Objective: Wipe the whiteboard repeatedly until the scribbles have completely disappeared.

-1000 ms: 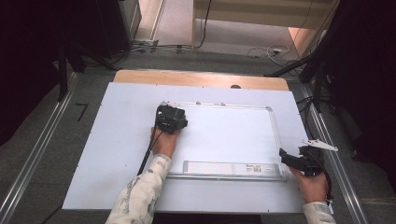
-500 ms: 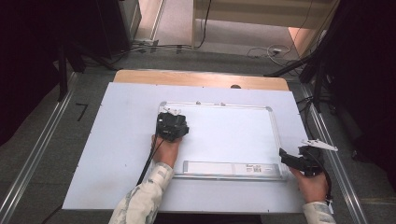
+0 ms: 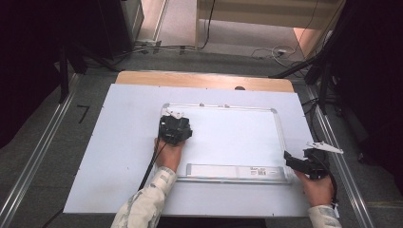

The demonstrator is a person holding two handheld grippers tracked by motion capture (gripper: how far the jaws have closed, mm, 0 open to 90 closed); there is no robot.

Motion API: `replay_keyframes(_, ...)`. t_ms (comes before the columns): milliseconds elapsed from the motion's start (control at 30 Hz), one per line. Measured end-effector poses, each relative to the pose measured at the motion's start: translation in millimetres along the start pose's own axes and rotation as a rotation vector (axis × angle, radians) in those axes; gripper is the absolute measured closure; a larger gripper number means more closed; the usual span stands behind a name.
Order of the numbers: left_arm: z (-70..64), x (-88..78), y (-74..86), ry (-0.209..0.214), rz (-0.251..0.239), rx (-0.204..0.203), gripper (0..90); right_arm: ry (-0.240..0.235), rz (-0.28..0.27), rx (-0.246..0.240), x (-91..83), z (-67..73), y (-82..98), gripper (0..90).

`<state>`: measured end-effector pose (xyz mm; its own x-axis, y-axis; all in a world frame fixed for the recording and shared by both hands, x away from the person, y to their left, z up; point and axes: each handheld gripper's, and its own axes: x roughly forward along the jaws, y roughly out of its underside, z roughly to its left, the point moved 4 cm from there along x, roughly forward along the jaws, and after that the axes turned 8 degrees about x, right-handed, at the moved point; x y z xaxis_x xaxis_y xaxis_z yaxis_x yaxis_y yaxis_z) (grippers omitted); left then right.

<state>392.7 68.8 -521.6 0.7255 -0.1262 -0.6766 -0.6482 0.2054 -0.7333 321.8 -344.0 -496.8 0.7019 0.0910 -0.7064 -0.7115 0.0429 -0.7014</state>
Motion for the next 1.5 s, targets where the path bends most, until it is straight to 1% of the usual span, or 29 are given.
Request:
replay_keyframes(133,-2.2,-3.7,3.7,0.005,-0.005,0.000,41.5,0.000,0.002,0.000,0.6,0.3,0.1,14.1)
replay_keyframes(267,-5.9,-7.8,8.1,-0.003,-0.013,0.014,41.6,0.000,-0.001,-0.002,0.0,0.3,0.1,14.1)
replay_keyframes(400,-17.8,-11.6,10.7,0.023,-0.013,0.055,41.6,0.001,0.001,-0.006,0.9,0.6,-0.2,14.1)
replay_keyframes(533,-23.6,-11.4,10.7,0.018,-0.022,0.057,41.5,0.002,0.001,-0.009,1.3,2.4,-0.7,14.1)
replay_keyframes(667,-36.3,-9.4,7.6,0.034,-0.014,0.080,41.5,-0.001,0.004,-0.014,2.7,4.3,-1.3,14.0)
replay_keyframes(733,-40.9,-7.9,5.9,0.032,-0.015,0.089,41.5,-0.001,0.002,-0.019,3.0,4.9,-1.9,14.1)
replay_keyframes(933,-40.9,-6.7,4.6,0.044,-0.016,0.091,41.4,-0.006,0.001,-0.018,2.9,4.6,-2.0,14.1)
replay_keyframes(1100,-38.3,-6.1,3.0,0.070,-0.016,0.078,41.7,-0.006,0.003,-0.013,2.6,3.8,-1.6,14.1)
replay_keyframes(1167,-37.1,-6.4,2.5,0.075,-0.015,0.067,41.8,-0.005,0.006,-0.011,2.7,3.6,-1.4,14.1)
replay_keyframes(1500,-38.7,-9.6,4.0,0.050,-0.035,0.085,41.9,-0.001,0.006,-0.009,2.2,3.0,-0.9,14.1)
